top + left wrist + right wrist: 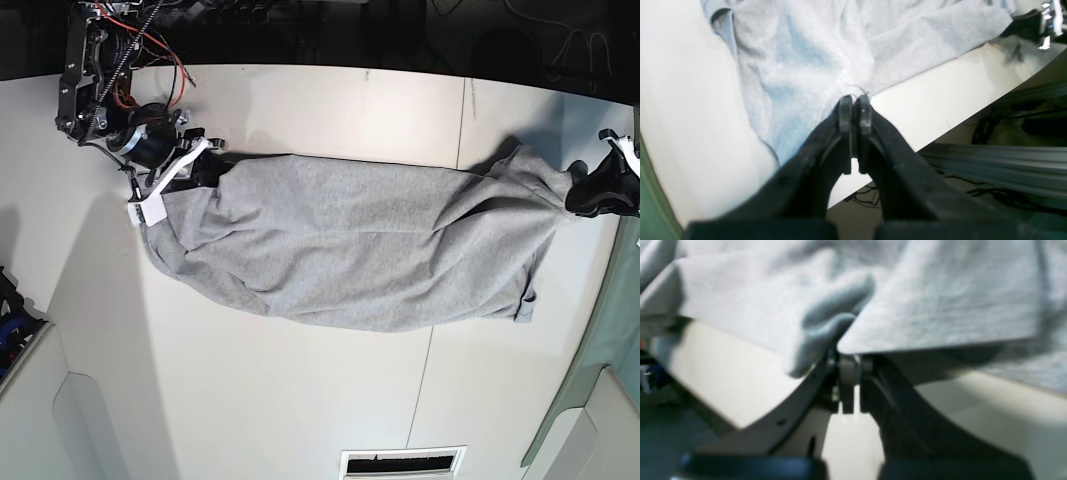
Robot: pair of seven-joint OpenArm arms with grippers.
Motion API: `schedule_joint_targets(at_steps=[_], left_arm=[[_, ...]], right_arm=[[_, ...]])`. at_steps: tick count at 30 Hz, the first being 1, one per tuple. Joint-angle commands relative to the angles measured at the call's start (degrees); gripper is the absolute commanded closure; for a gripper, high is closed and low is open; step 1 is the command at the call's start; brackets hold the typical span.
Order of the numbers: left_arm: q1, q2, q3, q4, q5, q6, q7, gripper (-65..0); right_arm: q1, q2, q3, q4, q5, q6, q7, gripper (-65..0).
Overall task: Layout the t-shirt on the table in an organized manner, then fold the t-shirt properly
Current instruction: 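Regrasp the shirt end with the right gripper, then lift the shirt with both grippers and swing it flat across the table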
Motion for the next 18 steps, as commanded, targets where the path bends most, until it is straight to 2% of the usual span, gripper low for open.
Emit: schedule_joint_targets(at_steps=[1,4,6,11,18], left_arm=[[-0.31,-1.51,-1.84,0.92,-1.27,-0.30,-1.46,0.0],[-0.28,-2.23,-5.40,0.94,-1.29,-0.30,-1.16,0.0],[-0.28,-2.82,-7.69,0.98,-2.19,-0.30,1.20,0.0],[3.41,-6.60,-8.57,3.26,-10.47,-0.30,7.37,0.0],[11.43,-7.45,-8.55,7.98,-11.30,-0.30,7.52,0.0]], right_arm=[[-0.33,0.98,0.87,3.56,3.39,0.83,-0.76,0.0],[-3.45,3.67,2.84,11.67,7.30,0.81,-3.65,0.0],[-5.97,6.38,4.20,15.93,8.72,0.81,-4.46,0.0],[-12.81,12.44,9.22,22.34,13.42,0.83,-6.58,0.0],[-21.33,15.47,19.65,26.69,15.19,1.09,-6.71,0.0]])
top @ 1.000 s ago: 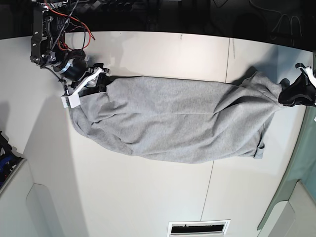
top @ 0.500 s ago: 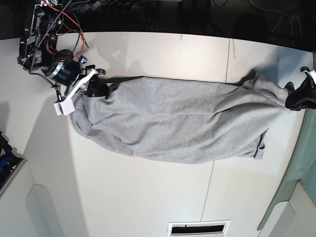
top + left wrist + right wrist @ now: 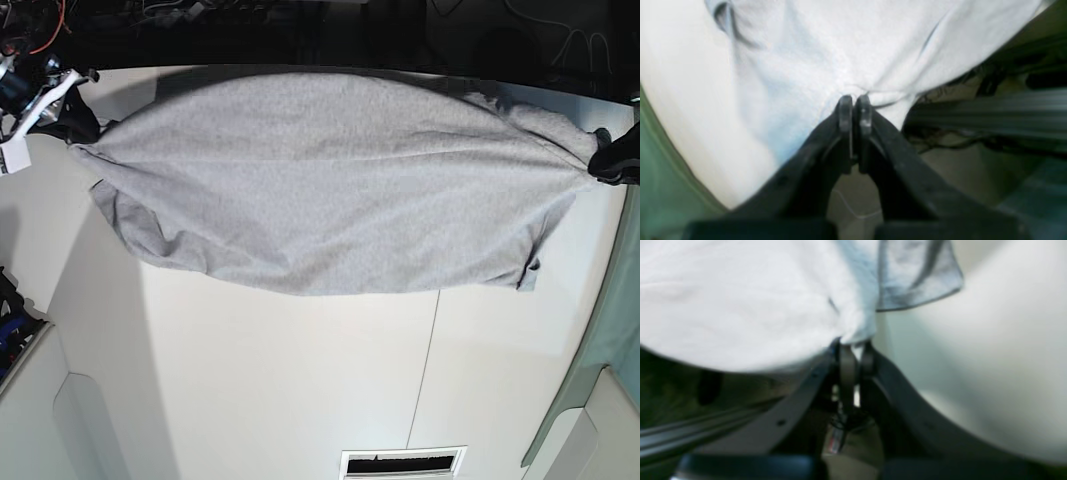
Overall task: Layout the t-shirt on the table in an organized manner, then fold the t-shirt properly
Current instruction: 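Lift the shirt with both grippers and swing it flat across the table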
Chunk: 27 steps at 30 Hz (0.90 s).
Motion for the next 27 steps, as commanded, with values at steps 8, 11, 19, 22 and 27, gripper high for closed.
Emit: schedule_joint_targets(at_steps=[8,11,19,22,27], left_arm=[[1.92,0.37,0.50,-2.32,5.33,-0.28,-5.97,0.0],[1.90,1.60,3.98,-4.83,9.14,-0.28,-9.64,0.0],[-0.22,2.16,15.06,-10.49,13.60,-0.28,-11.41,-18.6],[-2.75,3.28,11.74,-9.90,12.33,-0.28,-11.72,-18.6],[-10.27,6.27,6.29,-9.99,13.03,-0.28,-14.19,-23.0]], right_arm=[[-1.20,0.76,1.20,-3.96,-3.96,0.22,7.06,0.0],[1.31,0.76,1.20,-9.07,-4.68,0.15,8.52,-2.2],[9.38,0.79,1.22,-19.41,-3.98,-0.68,8.52,-27.4],[11.21,0.79,1.27,-19.41,-3.10,-0.66,8.76,-27.4],[14.53,0.72,1.25,-20.11,-4.96,-0.72,11.02,-27.4]])
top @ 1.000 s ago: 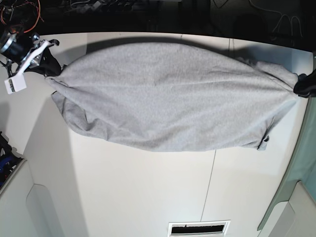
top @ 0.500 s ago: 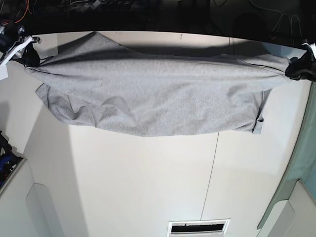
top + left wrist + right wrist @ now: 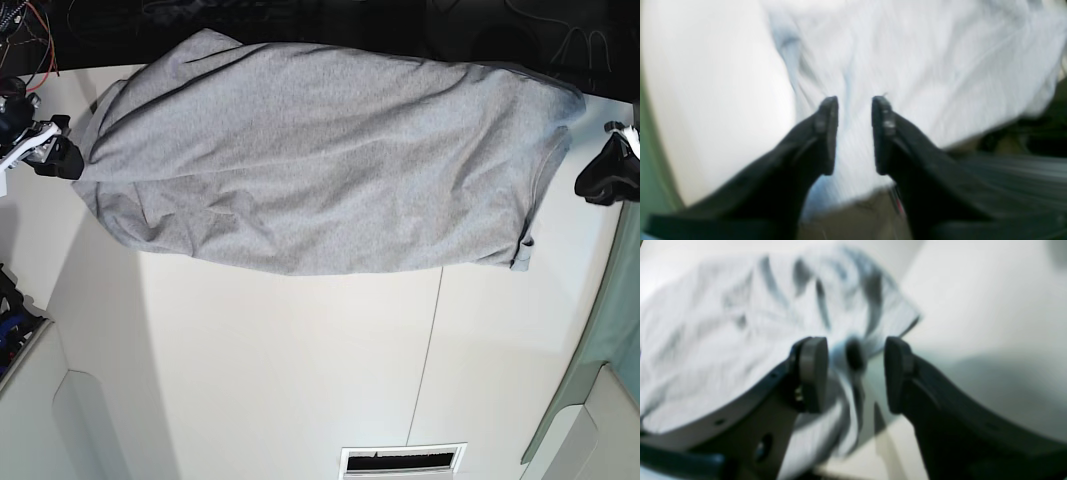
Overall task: Layout the t-shirt on the table in an organized manner, then fold the t-shirt properly
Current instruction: 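Lift the shirt with both grippers and swing it flat across the table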
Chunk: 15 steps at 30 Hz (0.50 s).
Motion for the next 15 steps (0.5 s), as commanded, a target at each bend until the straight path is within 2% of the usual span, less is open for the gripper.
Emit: schedule_joint_targets(at_steps=[1,4,8,11,15], left_arm=[[-1.68,-0.50,-0.15,0.07,0.07,-0.32,-1.73,-26.5],[-4.63,0.13,3.13,-3.48,6.73,-0.32,-7.87,-35.2],[-10.03,1.20,11.04,-12.31,14.60,-0.32,-13.38,-35.8],[-15.50,2.62,16.33,-19.34,16.70,-0.32,-14.43,-35.8],[-20.85,4.85,18.60,-26.95,22.56,-0.32,-17.25,-35.8]], right_arm=[[1.57,0.85,0.46,0.24,-0.50,-0.28,2.38,-27.4],[4.66,0.63,0.39,-2.89,-3.52,-1.42,3.87,-27.4],[9.44,0.68,0.31,-10.82,-5.51,-1.40,4.92,-28.0],[12.98,0.66,0.31,-17.20,-6.69,-1.40,5.88,-32.8],[15.43,0.63,0.28,-23.54,-7.82,-1.31,6.45,-34.4]])
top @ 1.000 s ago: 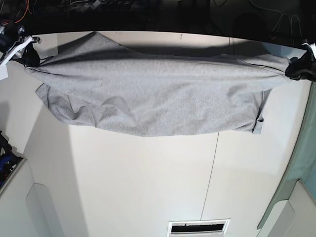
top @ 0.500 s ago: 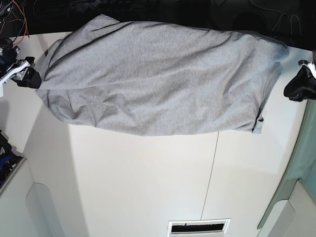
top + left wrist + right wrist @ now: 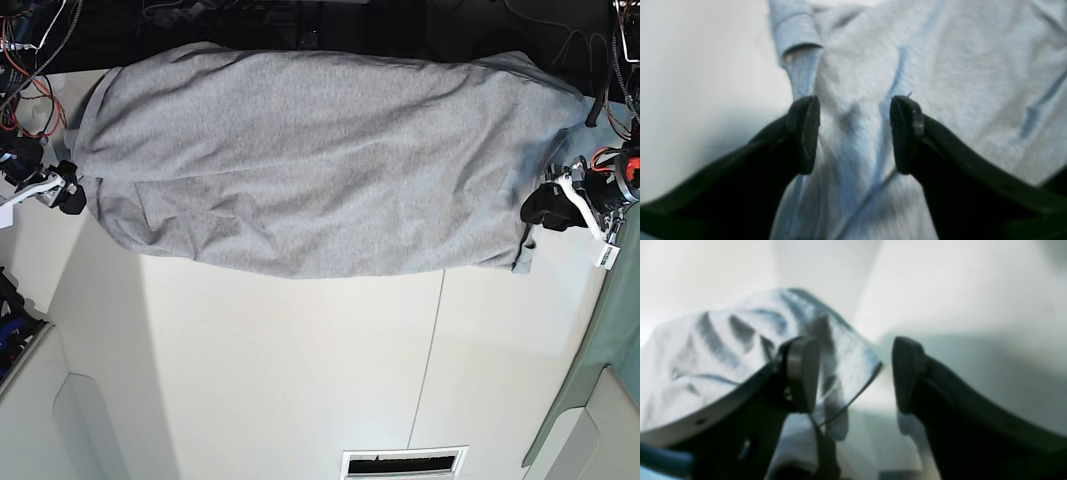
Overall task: Layout the t-shirt on the table in an organized manner, then fold the t-shirt properly
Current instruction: 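Lift the shirt with both grippers and swing it flat across the table, then lower the shirt flat and open both grippers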
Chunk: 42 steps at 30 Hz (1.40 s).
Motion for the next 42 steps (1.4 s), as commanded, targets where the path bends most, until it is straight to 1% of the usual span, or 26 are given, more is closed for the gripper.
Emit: schedule_joint_targets(at_steps=[1,4,7,10,13,14,15,16,17,18,20,21,22,24,25,29,33,35,37,39,40,41,42], left_arm=[[-1.46,-1.05,-0.52,-1.01,-0.11,-0.52,-2.27,-35.8],[-4.44,-0.37,-0.50,-5.77,2.93,-0.52,-5.68,-35.8],[-7.76,0.44,0.04,-9.42,4.26,-0.52,-6.01,-35.8],[-8.98,0.55,2.73,-11.37,4.87,-0.52,-7.98,-35.8],[-8.96,0.57,6.03,-11.72,8.57,-0.39,-11.58,-35.7],[-8.96,0.57,6.93,-11.72,9.81,1.38,-12.48,-35.7],[-8.98,0.57,7.69,-11.72,10.60,3.61,-13.46,-35.6],[-8.98,0.57,8.20,-11.72,11.52,5.55,-14.49,-33.9],[-8.98,0.57,8.48,-11.72,12.13,6.82,-15.50,-29.4],[-8.98,0.57,8.59,-11.72,12.61,7.50,-16.57,-22.2],[-8.98,0.59,8.57,-11.72,12.83,7.65,-17.77,-4.9],[-8.98,0.59,8.57,-11.72,12.83,7.61,-17.97,0.0],[-9.18,0.55,8.57,-11.72,12.83,7.61,-17.92,0.0],[-10.10,0.33,8.57,-11.72,13.99,7.61,-17.86,0.0],[-10.84,0.04,8.57,-11.72,14.27,7.63,-17.57,0.0],[-13.94,-1.60,8.57,-11.69,13.35,7.76,-13.86,0.0],[-15.87,-3.69,8.57,-11.69,12.04,7.74,-11.76,0.0],[-16.65,-4.22,8.57,-11.69,12.04,6.69,-11.43,0.0],[-17.11,-4.37,8.57,-11.69,11.63,4.92,-11.43,0.0],[-17.22,-4.37,8.57,-11.69,9.92,3.19,-11.41,0.0],[-17.18,-4.35,8.57,-11.72,9.51,3.17,-11.39,0.0],[-17.16,-4.35,8.57,-11.72,9.35,3.19,-11.23,0.0],[-17.18,-4.31,8.57,-11.72,9.22,3.21,-10.95,0.0]], right_arm=[[0.68,1.05,0.26,-0.44,0.63,0.31,0.94,-34.4],[0.76,1.05,-0.55,-2.49,0.63,0.37,1.51,-34.3],[0.74,1.05,-2.93,-2.89,0.66,0.35,2.25,-34.3],[0.72,1.05,-6.34,-2.89,0.61,0.33,2.23,-34.3],[0.76,0.96,-9.86,-2.89,0.61,0.09,2.56,-34.2],[0.79,0.90,-10.91,-2.89,0.61,0.11,3.06,-33.8],[0.79,0.87,-12.00,-2.89,0.63,0.09,3.52,-31.8],[0.79,0.90,-13.07,-2.89,0.63,0.09,3.78,-28.1],[0.81,0.90,-14.03,-2.89,0.61,0.11,3.89,-23.4],[0.81,0.90,-14.78,-2.89,0.57,0.11,3.89,-17.9],[0.79,0.90,-15.74,-2.89,-0.13,0.15,3.93,-7.0],[0.81,0.90,-15.87,-2.86,-0.85,0.15,4.46,-1.0],[0.81,0.94,-15.85,-2.86,-1.79,0.17,5.73,0.0],[1.25,1.38,-15.58,-2.60,-4.04,0.17,8.50,0.0],[1.92,1.53,-15.10,-2.36,-4.57,0.17,9.03,0.0],[6.03,2.91,-12.98,-0.59,-5.55,1.25,9.03,0.0],[9.79,5.66,-12.35,2.03,-5.62,1.22,9.03,0.0],[12.22,6.99,-12.35,2.78,-5.81,1.25,9.03,0.0],[14.62,8.07,-12.35,2.82,-5.84,1.22,9.03,0.0],[16.55,8.72,-12.35,2.82,-5.84,1.14,9.03,0.0],[17.16,8.87,-12.35,2.82,-5.81,0.94,9.03,0.0],[17.49,8.83,-12.35,2.82,-5.81,0.74,9.03,-3.0],[17.59,8.79,-12.35,2.82,-5.81,0.63,9.01,-13.3]])
